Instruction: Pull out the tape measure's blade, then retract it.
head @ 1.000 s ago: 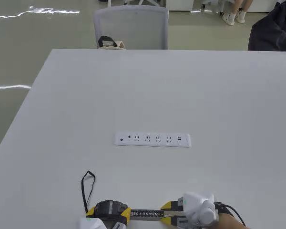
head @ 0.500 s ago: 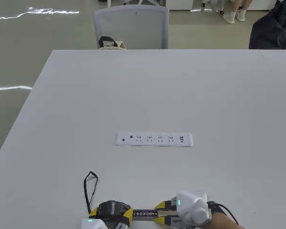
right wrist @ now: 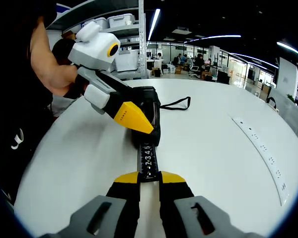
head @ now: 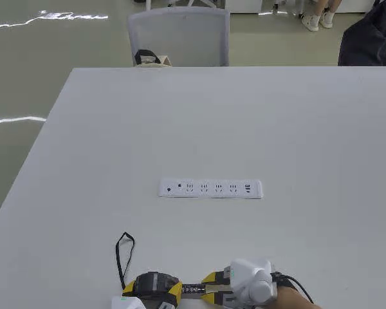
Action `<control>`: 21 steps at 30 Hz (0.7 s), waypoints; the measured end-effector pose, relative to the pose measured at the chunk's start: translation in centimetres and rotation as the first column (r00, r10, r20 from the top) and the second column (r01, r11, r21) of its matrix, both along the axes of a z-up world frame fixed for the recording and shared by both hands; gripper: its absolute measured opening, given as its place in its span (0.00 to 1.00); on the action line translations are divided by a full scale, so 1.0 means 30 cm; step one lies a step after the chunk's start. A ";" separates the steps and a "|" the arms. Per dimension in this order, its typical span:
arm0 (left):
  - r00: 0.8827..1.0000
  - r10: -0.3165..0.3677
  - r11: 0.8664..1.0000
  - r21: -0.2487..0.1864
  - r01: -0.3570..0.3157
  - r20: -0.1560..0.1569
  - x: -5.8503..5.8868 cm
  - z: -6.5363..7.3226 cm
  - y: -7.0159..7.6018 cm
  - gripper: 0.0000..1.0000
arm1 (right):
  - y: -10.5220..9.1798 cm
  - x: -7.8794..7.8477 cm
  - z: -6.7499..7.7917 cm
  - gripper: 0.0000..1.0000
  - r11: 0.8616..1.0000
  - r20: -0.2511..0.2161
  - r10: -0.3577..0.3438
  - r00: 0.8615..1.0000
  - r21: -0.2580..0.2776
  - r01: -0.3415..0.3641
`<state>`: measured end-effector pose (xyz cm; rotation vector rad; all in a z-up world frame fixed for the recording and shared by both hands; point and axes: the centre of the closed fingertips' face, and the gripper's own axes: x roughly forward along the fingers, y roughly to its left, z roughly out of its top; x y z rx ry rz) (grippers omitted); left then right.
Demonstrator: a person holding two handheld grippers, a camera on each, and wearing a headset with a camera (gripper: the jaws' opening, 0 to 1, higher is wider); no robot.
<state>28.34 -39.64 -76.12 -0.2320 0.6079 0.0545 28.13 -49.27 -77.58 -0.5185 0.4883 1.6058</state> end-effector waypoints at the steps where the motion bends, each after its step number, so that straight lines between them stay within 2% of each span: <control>1: 1.000 -0.001 1.000 -0.001 0.001 0.000 0.000 0.002 0.000 0.61 | 0.007 -0.002 0.001 0.13 1.000 -0.003 0.001 1.000 0.002 -0.001; 21: 1.000 -0.001 1.000 -0.012 0.001 0.002 0.000 -0.001 0.006 0.61 | 0.100 -0.016 0.000 0.13 1.000 0.006 0.028 1.000 0.010 -0.028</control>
